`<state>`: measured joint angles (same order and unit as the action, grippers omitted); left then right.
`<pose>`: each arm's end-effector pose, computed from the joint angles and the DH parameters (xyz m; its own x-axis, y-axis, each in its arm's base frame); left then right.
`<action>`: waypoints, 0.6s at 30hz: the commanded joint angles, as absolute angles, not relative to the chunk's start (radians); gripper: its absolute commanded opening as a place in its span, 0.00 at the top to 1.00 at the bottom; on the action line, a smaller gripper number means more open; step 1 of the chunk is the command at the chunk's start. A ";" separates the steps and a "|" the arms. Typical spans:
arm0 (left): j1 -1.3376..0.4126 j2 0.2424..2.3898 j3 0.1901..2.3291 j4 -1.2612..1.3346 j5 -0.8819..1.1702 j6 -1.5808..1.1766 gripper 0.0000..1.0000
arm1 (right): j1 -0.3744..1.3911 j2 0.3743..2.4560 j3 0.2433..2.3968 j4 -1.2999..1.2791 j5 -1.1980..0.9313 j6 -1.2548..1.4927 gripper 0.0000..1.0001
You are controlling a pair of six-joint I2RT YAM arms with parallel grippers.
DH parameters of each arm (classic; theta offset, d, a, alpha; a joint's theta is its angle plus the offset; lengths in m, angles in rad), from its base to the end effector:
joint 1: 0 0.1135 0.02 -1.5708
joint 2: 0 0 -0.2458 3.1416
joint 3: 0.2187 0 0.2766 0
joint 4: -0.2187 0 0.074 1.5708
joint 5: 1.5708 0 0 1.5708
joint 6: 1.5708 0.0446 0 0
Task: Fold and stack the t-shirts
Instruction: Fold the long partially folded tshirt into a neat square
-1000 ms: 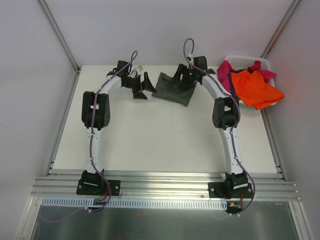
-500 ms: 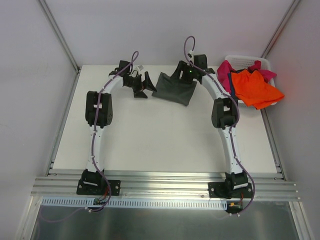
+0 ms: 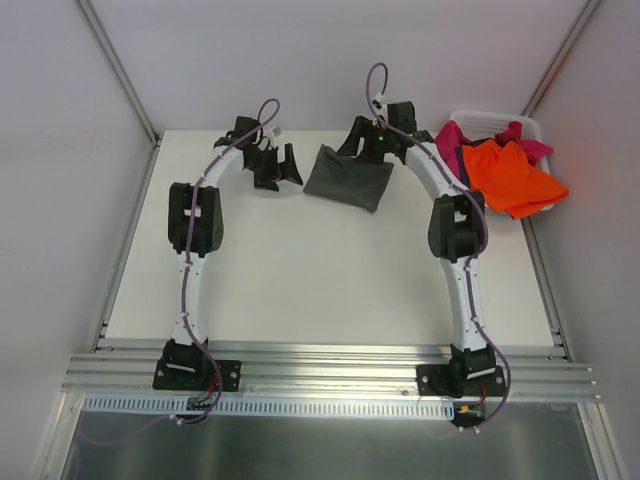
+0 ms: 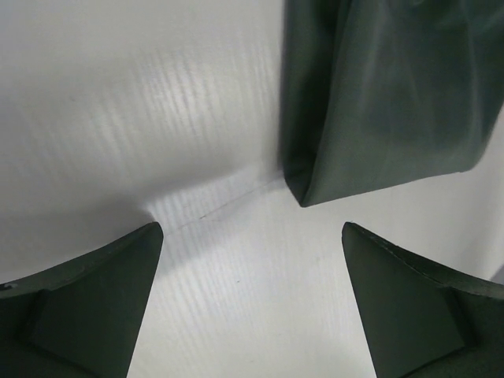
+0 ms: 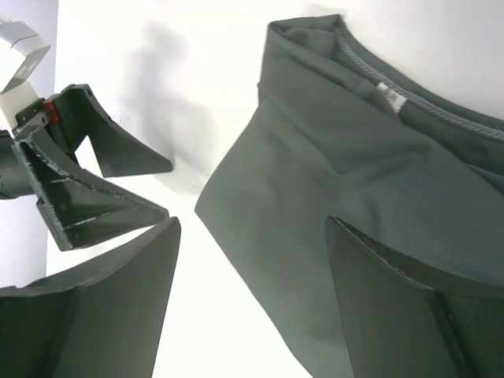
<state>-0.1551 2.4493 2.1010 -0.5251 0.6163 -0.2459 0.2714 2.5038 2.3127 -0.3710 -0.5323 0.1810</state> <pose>0.5438 -0.1111 0.1500 -0.8545 -0.0674 -0.5151 0.2937 0.7552 -0.5861 0.5615 0.1797 0.2076 -0.6211 -0.0118 -0.7836 -0.5417 0.7290 0.4184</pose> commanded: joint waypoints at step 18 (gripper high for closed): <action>-0.110 2.215 2.042 -0.621 0.483 -0.149 0.01 | 0.383 2.500 2.240 -0.396 -0.632 0.202 0.21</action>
<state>-0.1101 2.2852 2.0457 -0.5922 0.4911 -0.1631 0.3702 2.4981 2.2456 -0.3904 -0.5930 0.1833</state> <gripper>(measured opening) 0.991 0.786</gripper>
